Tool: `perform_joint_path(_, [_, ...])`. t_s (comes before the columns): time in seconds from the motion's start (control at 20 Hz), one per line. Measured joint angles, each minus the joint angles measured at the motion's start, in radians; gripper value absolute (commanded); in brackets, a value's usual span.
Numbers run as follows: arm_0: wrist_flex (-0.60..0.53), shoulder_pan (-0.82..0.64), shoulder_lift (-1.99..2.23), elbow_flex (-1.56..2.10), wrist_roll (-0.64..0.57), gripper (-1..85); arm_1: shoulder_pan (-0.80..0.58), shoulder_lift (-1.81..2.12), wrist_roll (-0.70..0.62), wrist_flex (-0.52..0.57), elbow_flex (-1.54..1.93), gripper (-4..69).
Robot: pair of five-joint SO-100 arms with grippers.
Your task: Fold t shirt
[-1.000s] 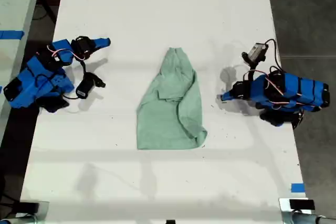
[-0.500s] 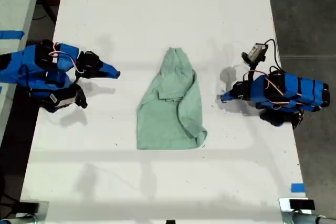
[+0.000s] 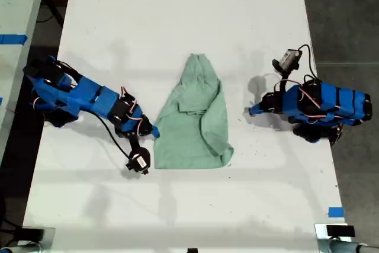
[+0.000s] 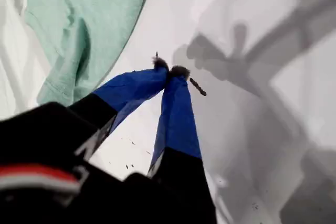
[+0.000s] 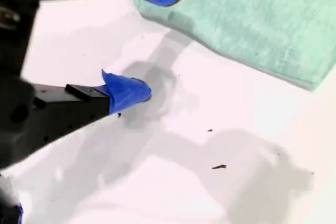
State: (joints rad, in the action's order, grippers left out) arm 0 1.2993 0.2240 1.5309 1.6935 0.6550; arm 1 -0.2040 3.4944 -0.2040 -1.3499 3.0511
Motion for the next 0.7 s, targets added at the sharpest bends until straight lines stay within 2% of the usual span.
perform_joint_path(0.15, [-0.057,0.008,-0.089,-0.005,0.057,25.6,0.0,0.0,0.002,0.0,0.0,1.8])
perform_joint_path(0.35, [-0.094,-0.005,-0.238,-0.126,0.038,22.9,0.0,0.0,0.003,0.0,0.0,1.8])
perform_joint_path(0.4, [-0.092,-0.011,-0.267,-0.156,0.031,18.1,0.0,0.0,0.003,0.0,0.0,1.8])
perform_joint_path(0.45, [-0.091,-0.015,-0.291,-0.19,0.025,6.8,0.0,0.0,0.003,0.0,0.0,1.8])
perform_joint_path(0.6, [-0.081,-0.034,-0.362,-0.293,0.012,-0.2,0.005,0.0,0.003,0.0,0.0,1.8])
perform_joint_path(0.7, [-0.064,-0.052,-0.38,-0.313,-0.011,-0.2,0.006,0.0,0.003,0.0,0.0,1.8])
